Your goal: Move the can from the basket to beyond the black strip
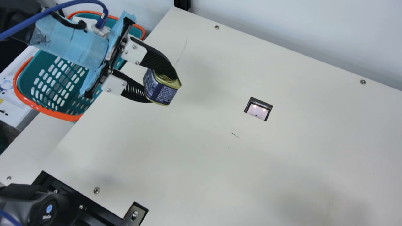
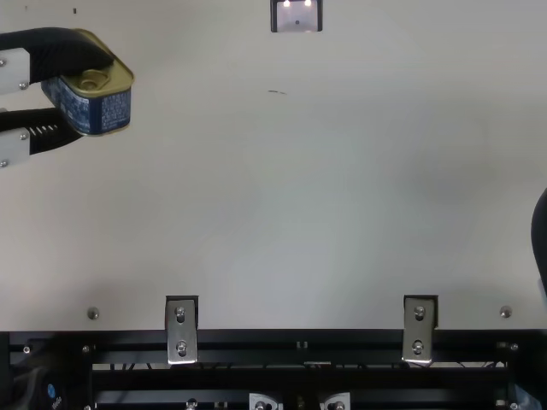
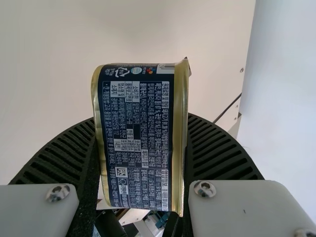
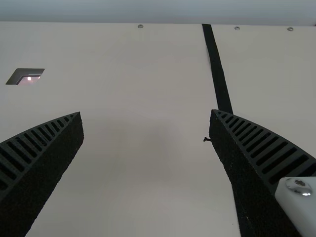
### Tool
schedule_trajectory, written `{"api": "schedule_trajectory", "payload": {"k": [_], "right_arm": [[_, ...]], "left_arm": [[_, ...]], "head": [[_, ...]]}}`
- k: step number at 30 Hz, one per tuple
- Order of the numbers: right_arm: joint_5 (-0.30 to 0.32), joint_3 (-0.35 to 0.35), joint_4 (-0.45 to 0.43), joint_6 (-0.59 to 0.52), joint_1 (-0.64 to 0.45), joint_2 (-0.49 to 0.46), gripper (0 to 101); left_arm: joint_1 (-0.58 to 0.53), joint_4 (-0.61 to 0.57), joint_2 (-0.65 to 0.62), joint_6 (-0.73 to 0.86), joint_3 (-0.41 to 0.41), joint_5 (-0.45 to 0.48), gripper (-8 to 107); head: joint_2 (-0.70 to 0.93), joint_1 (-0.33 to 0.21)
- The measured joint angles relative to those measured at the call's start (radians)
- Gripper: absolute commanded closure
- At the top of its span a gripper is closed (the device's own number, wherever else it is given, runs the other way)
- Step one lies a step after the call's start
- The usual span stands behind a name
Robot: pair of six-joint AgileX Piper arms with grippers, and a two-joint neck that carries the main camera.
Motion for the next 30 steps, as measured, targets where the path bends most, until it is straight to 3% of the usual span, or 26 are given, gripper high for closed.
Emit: {"api": "schedule_trajectory", "payload": {"k": [11, 30], "right_arm": [[0.0, 0.0, 0.0, 0.0, 0.0, 0.0, 0], [0.0, 0.0, 0.0, 0.0, 0.0, 0.0, 0]], "left_arm": [[-0.115, 0.103, -0.076, 0.035, -0.022, -0.078, 89], [-0.407, 0.387, -0.182, -0.029, -0.057, -0.281, 89]], "head": [[-0.015, -0.005], [-0.312, 0.0]]}}
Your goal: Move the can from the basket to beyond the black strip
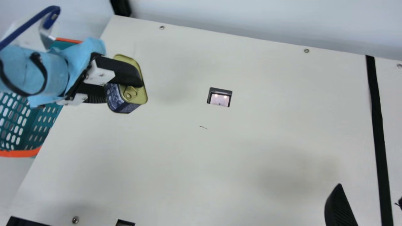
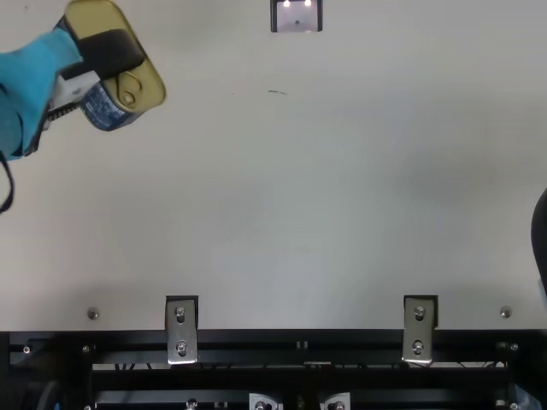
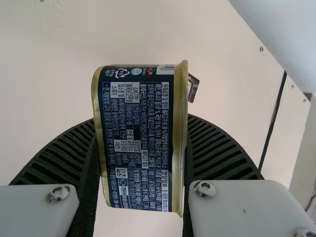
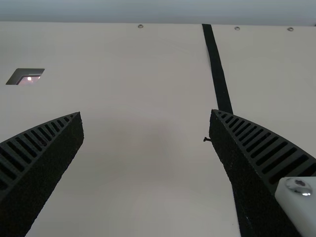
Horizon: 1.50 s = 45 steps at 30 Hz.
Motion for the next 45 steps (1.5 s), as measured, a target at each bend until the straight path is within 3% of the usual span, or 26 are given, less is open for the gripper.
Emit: {"api": "schedule_trajectory", "payload": {"k": [9, 22, 45], "right_arm": [[0.0, 0.0, 0.0, 0.0, 0.0, 0.0, 0], [0.0, 0.0, 0.0, 0.0, 0.0, 0.0, 0], [0.0, 0.0, 0.0, 0.0, 0.0, 0.0, 0]], "left_arm": [[-0.124, 0.138, 0.0, -0.053, -0.019, -0.018, 89], [-0.132, 0.152, 0.011, -0.017, -0.028, -0.011, 89], [-0.416, 0.369, 0.268, 0.608, -0.252, 0.188, 89]], "head": [[-0.015, 0.0], [-0.015, 0.0], [-0.015, 0.0]]}}
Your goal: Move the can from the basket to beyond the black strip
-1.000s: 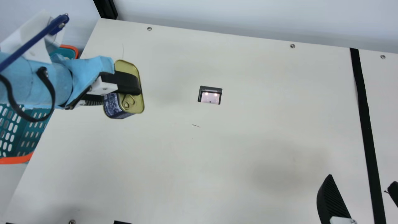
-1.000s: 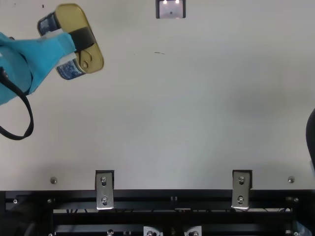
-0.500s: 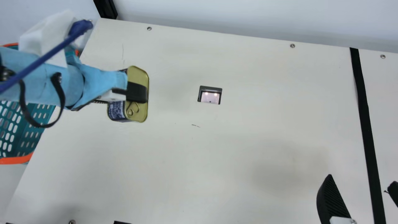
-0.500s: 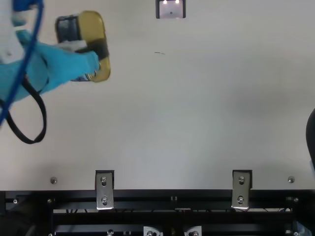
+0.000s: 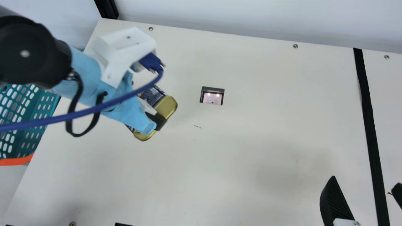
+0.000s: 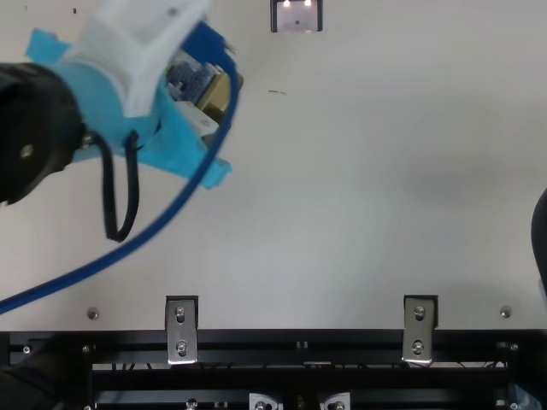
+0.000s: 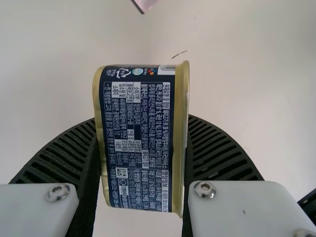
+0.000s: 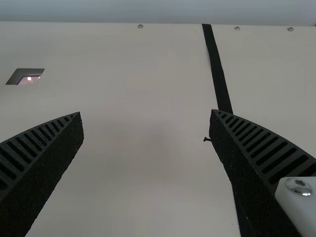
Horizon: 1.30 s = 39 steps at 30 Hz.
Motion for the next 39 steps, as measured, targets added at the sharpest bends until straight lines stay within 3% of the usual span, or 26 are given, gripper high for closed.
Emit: {"api": "schedule_trajectory", "payload": {"k": [9, 17, 25, 36, 38, 39], "right_arm": [[0.0, 0.0, 0.0, 0.0, 0.0, 0.0, 0], [0.0, 0.0, 0.0, 0.0, 0.0, 0.0, 0], [0.0, 0.0, 0.0, 0.0, 0.0, 0.0, 0], [0.0, 0.0, 0.0, 0.0, 0.0, 0.0, 0], [0.0, 0.0, 0.0, 0.0, 0.0, 0.0, 0], [0.0, 0.0, 0.0, 0.0, 0.0, 0.0, 0]], "left_arm": [[-0.107, 0.06, 0.122, 0.191, -0.094, 0.045, 89], [-0.179, 0.068, 0.222, 0.315, -0.139, 0.02, 89], [-0.233, 0.092, 0.289, 0.4, -0.121, -0.055, 89], [-0.283, 0.153, 0.306, 0.455, -0.032, -0.197, 89], [-0.29, 0.162, 0.302, 0.459, -0.018, -0.21, 20], [-0.292, 0.165, 0.3, 0.459, -0.011, -0.22, 9]], "head": [[0.0, 0.0], [0.0, 0.0], [0.0, 0.0], [0.0, 0.0], [0.0, 0.0], [0.0, 0.0]]}}
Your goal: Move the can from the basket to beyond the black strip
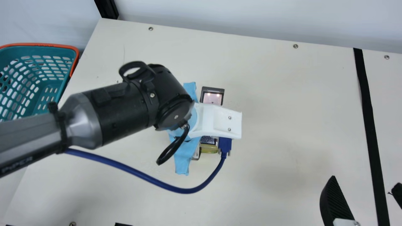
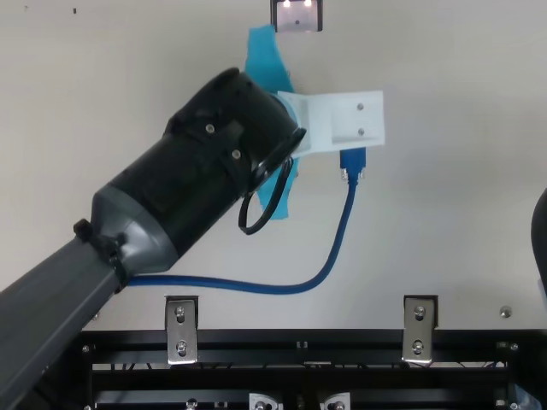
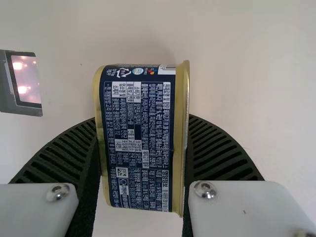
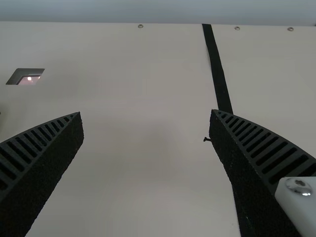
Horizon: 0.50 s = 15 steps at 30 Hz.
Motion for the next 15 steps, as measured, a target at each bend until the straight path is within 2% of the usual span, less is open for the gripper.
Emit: {"api": "schedule_trajectory", "payload": {"k": [9, 15], "right_arm": [[0.0, 0.0, 0.0, 0.0, 0.0, 0.0, 0], [0.0, 0.0, 0.0, 0.0, 0.0, 0.0, 0]], "left_arm": [[-0.003, -0.002, -0.067, -0.015, 0.033, -0.03, 9], [0.019, -0.033, -0.176, -0.059, 0.04, -0.018, 9]], "head": [[0.0, 0.0], [0.0, 0.0]]}}
